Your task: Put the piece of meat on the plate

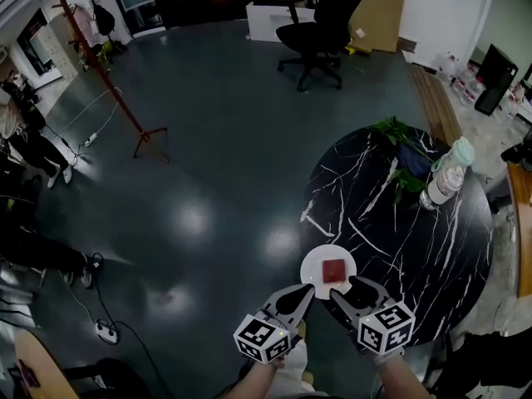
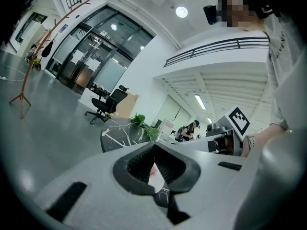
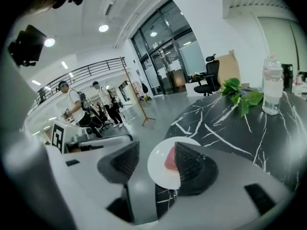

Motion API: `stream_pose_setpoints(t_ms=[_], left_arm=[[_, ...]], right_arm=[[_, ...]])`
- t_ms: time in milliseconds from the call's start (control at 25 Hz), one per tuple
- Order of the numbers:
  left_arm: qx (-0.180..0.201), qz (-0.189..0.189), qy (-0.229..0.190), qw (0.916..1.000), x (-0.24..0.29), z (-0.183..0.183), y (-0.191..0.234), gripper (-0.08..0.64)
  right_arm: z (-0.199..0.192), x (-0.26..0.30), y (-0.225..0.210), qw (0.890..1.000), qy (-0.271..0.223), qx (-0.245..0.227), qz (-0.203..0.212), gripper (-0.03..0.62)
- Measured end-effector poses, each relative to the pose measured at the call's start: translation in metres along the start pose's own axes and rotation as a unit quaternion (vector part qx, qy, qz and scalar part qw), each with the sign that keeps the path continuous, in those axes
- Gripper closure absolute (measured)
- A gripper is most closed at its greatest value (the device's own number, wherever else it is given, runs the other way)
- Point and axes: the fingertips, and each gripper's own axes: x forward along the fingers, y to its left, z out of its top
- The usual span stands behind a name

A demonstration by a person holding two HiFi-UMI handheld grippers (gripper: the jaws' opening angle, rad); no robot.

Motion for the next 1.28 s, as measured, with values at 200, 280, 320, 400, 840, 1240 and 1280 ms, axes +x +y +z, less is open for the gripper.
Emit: stream_pose_setpoints(t_ms=[200,280,320,400,840,1240,1280], left_arm=[[0.002,-0.001,-0.012,0.9999,-0.016,0.001,-0.025,0.552],[0.006,0.000,-0.018,0.9998,-0.024,0.001,-0.033,0.552],[0.007,0.001,-0.020,0.9998,-0.027,0.001,-0.037,0.552],[0.009,0.004,-0.026,0.9996,-0.036,0.000,-0.047,0.552],[0.027,-0.001,-0.059,0.9979,-0.087,0.002,-0.129,0.552],[0.063,-0.025,-0.086,0.9940,-0.121,0.019,-0.200,0.552],[0.066,-0.027,-0.089,0.9935,-0.122,0.020,-0.204,0.552]], right_arm=[[-0.003,-0.022,0.020,1.000,-0.011,-0.024,0.003,0.430],[-0.005,-0.030,0.026,1.000,-0.019,-0.025,0.002,0.470],[-0.006,-0.035,0.029,0.999,-0.023,-0.027,0.001,0.493],[-0.007,-0.046,0.035,0.999,-0.034,-0.032,0.004,0.521],[-0.019,-0.133,0.094,0.992,-0.096,-0.078,0.034,0.580],[-0.024,-0.191,0.145,0.984,-0.140,-0.101,0.047,0.581],[-0.025,-0.194,0.148,0.983,-0.142,-0.103,0.049,0.581]])
